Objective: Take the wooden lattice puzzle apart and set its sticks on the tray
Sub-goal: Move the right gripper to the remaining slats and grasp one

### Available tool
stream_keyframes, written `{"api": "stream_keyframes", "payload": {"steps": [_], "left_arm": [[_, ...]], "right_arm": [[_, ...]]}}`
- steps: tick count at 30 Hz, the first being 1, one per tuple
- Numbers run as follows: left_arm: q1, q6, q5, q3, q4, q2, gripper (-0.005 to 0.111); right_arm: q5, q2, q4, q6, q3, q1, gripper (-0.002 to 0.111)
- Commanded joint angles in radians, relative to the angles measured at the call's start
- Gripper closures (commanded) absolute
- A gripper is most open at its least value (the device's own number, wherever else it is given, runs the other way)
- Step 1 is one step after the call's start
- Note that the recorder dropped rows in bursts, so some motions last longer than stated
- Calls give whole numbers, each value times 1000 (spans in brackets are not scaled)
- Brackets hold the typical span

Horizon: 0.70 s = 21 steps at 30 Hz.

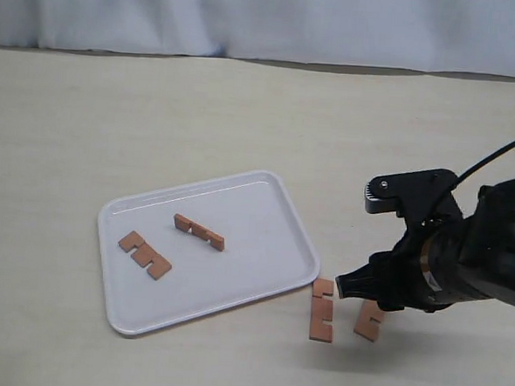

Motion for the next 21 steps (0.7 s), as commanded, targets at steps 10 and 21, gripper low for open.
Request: {"api": "stream_keyframes", "payload": {"steps": [10,21], "left_arm": [[0,-2,-8,3,1,-2,107],[0,-2,-8,3,1,-2,107]], "right_arm": [[-103,121,-23,191,7,-8,60],[-138,211,-77,227,-11,-8,39]]}}
